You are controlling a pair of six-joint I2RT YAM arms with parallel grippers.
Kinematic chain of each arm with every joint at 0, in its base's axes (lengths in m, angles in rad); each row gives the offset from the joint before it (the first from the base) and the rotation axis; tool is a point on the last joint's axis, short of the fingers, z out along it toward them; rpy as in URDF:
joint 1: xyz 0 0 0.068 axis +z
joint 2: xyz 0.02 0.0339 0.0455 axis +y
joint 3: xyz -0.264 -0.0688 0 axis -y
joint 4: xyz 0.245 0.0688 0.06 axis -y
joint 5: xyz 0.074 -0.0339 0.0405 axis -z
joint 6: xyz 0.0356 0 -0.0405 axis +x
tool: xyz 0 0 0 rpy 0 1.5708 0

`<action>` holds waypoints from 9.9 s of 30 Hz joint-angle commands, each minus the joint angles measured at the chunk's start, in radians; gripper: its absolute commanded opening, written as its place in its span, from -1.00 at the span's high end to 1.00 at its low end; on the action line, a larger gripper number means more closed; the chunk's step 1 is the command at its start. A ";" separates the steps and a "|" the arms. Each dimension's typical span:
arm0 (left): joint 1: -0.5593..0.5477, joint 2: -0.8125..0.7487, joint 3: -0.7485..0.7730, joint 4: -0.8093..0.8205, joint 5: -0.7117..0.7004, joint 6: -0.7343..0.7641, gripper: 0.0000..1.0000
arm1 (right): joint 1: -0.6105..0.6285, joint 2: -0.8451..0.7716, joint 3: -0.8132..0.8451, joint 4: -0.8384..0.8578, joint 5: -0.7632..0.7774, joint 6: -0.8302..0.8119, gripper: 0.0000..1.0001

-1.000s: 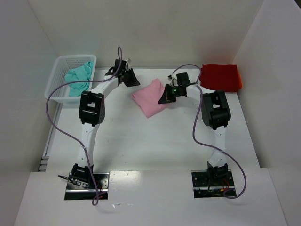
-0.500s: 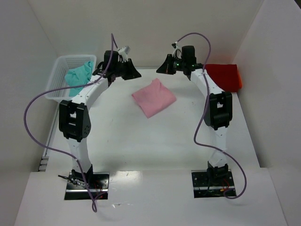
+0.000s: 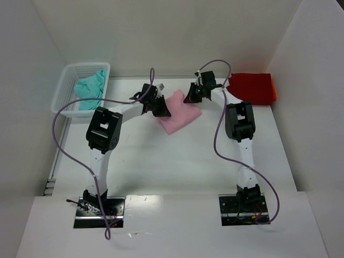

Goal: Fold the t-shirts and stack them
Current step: Fold the long partially folded tshirt into a neat square, then put the neatly folded tshirt into the corner of the board with the right arm

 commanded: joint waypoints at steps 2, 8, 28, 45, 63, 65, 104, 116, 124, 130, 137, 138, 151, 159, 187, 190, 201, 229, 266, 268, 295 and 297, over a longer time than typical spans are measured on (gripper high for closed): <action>0.029 0.051 0.099 0.045 -0.057 -0.018 0.89 | -0.022 -0.075 -0.069 0.013 0.091 -0.029 0.99; 0.051 0.040 0.020 0.058 -0.075 -0.027 0.89 | -0.043 -0.107 -0.158 0.036 0.101 -0.038 0.99; 0.166 -0.009 0.087 0.062 0.150 0.100 0.49 | -0.072 -0.158 -0.075 0.065 0.008 -0.058 0.99; 0.175 -0.006 0.089 0.035 -0.169 0.071 0.89 | -0.016 0.097 0.302 0.054 -0.250 -0.012 0.99; 0.223 0.069 0.130 -0.030 -0.187 0.059 0.89 | 0.003 0.218 0.382 0.010 -0.186 -0.025 0.99; 0.223 0.079 0.130 -0.030 -0.187 0.068 0.89 | 0.003 0.229 0.397 0.001 -0.185 -0.035 0.99; 0.123 -0.458 -0.272 -0.047 -0.083 0.125 -1.00 | -0.015 -0.328 -0.274 0.077 0.017 -0.123 -1.00; 0.089 -0.510 -0.306 -0.045 -0.072 0.125 -1.00 | -0.034 -0.168 -0.182 0.070 -0.087 -0.146 -1.00; 0.089 -0.491 -0.284 -0.064 -0.063 0.125 -1.00 | -0.052 -0.066 -0.096 0.024 -0.172 -0.146 -0.92; 0.089 -0.480 -0.275 -0.064 -0.045 0.125 -1.00 | -0.052 -0.015 -0.051 -0.001 -0.216 -0.146 -0.77; 0.089 -0.480 -0.275 -0.064 -0.045 0.125 -1.00 | -0.052 0.022 -0.041 -0.019 -0.241 -0.135 -0.75; 0.089 -0.480 -0.284 -0.064 -0.045 0.125 -1.00 | -0.052 0.022 -0.041 -0.019 -0.241 -0.135 -0.75; 0.089 -0.509 -0.316 -0.064 -0.045 0.125 -1.00 | -0.002 0.040 -0.087 -0.050 -0.242 -0.144 -0.72; 0.089 -0.509 -0.316 -0.064 -0.045 0.145 -1.00 | 0.018 0.059 -0.076 -0.062 -0.233 -0.144 -0.53; 0.089 -0.668 -0.295 -0.152 -0.026 0.235 -1.00 | 0.007 0.054 0.295 -0.335 0.227 -0.268 1.00; 0.089 -0.678 -0.304 -0.153 -0.026 0.245 -1.00 | -0.011 0.030 0.316 -0.373 0.328 -0.287 1.00; 0.089 -0.649 -0.295 -0.172 0.001 0.254 -1.00 | -0.130 -0.095 0.315 -0.384 0.437 -0.319 1.00; 0.089 -0.538 -0.214 -0.264 0.048 0.272 -1.00 | -0.428 -0.208 0.371 -0.321 0.652 -0.433 1.00; 0.089 -0.441 -0.158 -0.312 0.084 0.282 -1.00 | -0.490 -0.087 0.411 -0.300 0.827 -0.402 1.00; 0.089 -0.441 -0.158 -0.312 0.084 0.272 -1.00 | -0.490 -0.067 0.411 -0.289 0.841 -0.402 1.00; 0.089 -0.552 -0.098 -0.331 0.181 0.335 -1.00 | -0.374 -0.464 -0.098 -0.044 0.749 -0.276 -1.00; 0.089 -0.573 -0.098 -0.320 0.202 0.349 -1.00 | -0.374 -0.391 -0.052 -0.105 0.760 -0.252 -1.00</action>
